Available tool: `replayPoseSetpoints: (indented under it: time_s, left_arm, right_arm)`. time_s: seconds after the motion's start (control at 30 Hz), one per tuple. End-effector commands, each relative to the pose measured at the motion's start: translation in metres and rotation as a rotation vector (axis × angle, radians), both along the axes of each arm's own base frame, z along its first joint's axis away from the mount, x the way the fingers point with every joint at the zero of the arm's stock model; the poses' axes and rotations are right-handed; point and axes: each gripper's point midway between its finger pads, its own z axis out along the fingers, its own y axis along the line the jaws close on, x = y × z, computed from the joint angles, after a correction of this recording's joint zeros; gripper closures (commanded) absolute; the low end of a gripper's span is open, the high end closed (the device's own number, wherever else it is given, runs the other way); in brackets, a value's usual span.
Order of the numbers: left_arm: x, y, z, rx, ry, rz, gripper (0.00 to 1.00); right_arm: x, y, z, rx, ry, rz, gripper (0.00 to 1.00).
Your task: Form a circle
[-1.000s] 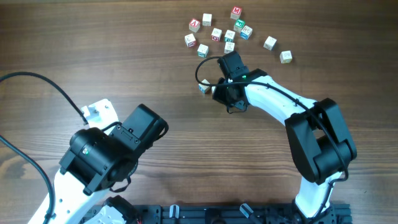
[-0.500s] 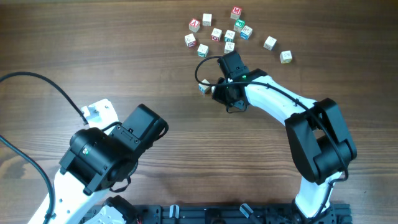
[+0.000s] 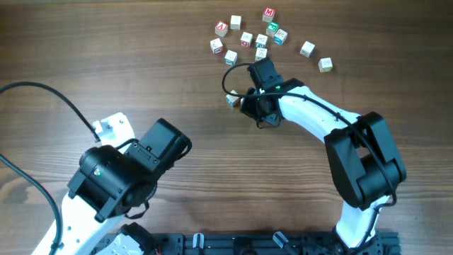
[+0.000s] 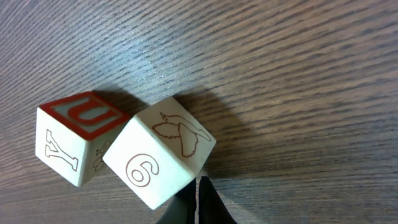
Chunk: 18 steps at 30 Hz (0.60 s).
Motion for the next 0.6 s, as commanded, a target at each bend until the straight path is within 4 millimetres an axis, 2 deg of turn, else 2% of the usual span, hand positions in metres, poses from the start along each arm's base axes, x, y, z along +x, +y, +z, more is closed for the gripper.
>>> replayPoseSetpoints:
  time_s: [0.0, 0.27, 0.57]
  left_arm:
    - [0.000, 0.001, 0.000, -0.002, -0.009, 0.011, 0.00]
    - [0.000, 0.001, 0.000, -0.002, -0.009, 0.011, 0.00]
    - [0.000, 0.001, 0.000, -0.002, -0.009, 0.011, 0.00]
  right_arm:
    - [-0.008, 0.004, -0.010, 0.011, 0.039, -0.018, 0.95]
    - [-0.010, 0.017, -0.008, 0.024, 0.021, 0.000, 0.95]
    - [-0.009, 0.015, -0.008, 0.013, 0.017, 0.000, 0.95]
